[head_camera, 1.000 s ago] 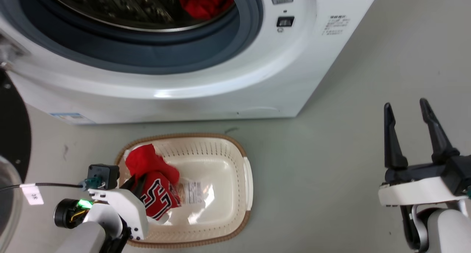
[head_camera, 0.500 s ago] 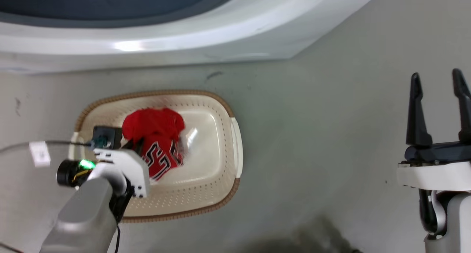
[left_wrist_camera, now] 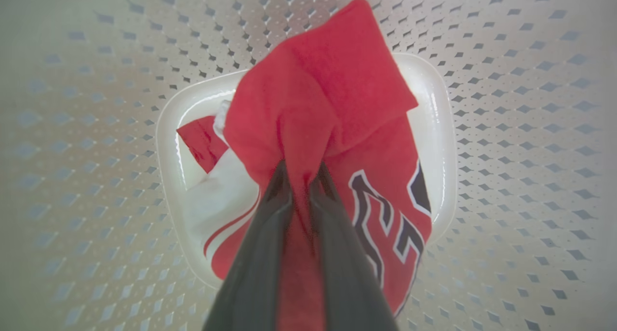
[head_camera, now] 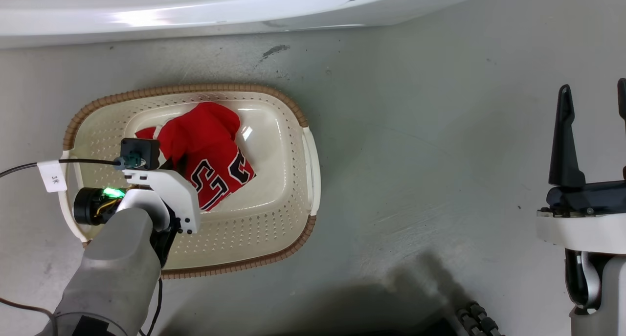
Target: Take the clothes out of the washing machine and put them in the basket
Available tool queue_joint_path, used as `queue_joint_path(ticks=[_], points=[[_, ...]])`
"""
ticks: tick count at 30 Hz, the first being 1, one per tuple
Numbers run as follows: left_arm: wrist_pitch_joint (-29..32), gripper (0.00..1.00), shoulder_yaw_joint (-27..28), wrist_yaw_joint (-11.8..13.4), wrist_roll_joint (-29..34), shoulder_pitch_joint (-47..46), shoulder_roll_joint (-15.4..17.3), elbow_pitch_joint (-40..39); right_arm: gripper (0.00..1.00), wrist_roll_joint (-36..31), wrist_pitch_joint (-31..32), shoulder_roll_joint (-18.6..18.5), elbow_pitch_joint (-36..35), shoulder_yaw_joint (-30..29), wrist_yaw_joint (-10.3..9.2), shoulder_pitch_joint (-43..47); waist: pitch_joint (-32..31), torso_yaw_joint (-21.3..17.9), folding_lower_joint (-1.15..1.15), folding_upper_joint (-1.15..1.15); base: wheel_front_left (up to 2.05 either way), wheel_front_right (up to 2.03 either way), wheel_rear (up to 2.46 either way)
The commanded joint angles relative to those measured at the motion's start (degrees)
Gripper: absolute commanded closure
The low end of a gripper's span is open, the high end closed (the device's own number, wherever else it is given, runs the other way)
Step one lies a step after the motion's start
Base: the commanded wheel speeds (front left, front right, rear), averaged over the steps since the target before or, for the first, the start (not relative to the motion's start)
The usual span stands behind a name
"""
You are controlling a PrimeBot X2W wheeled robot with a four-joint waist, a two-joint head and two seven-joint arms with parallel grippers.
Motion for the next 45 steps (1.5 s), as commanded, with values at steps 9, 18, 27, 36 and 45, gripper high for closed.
queue_joint_path(ticks=[9,18,27,36,45], points=[[-1.3,0.0,-0.9,-0.3,-0.2,0.3,-1.4,2.3,0.0,-1.4,-0.1,0.0,0.9,0.4,-0.08,-0.6,-2.1,0.8,-0.01,0.0,0.0,0.0,0.0],[-2.9,0.0,0.5,-0.7,-1.0,4.2,-1.6,-1.3,0.0,-0.5,-0.1,0.0,4.3,0.6,-0.08,0.1,-10.8,1.7,-0.01,0.0,0.0,0.0,0.0],[-2.9,0.0,5.7,0.5,4.1,11.5,1.8,-19.6,0.0,0.7,-0.1,0.0,6.9,1.4,-0.07,1.7,-18.3,1.6,-0.01,0.0,0.0,0.0,0.0],[-2.9,0.0,10.4,1.4,9.1,15.9,4.8,-35.7,0.0,2.2,-0.1,0.0,8.2,2.0,-0.07,2.9,-22.4,-0.5,-0.01,0.0,0.0,0.0,0.0],[6.2,0.0,13.3,1.5,8.9,11.3,13.1,-48.6,0.0,5.7,-0.1,0.1,8.4,3.4,-0.07,3.1,-19.9,-7.4,-0.01,0.0,0.0,0.0,0.0]])
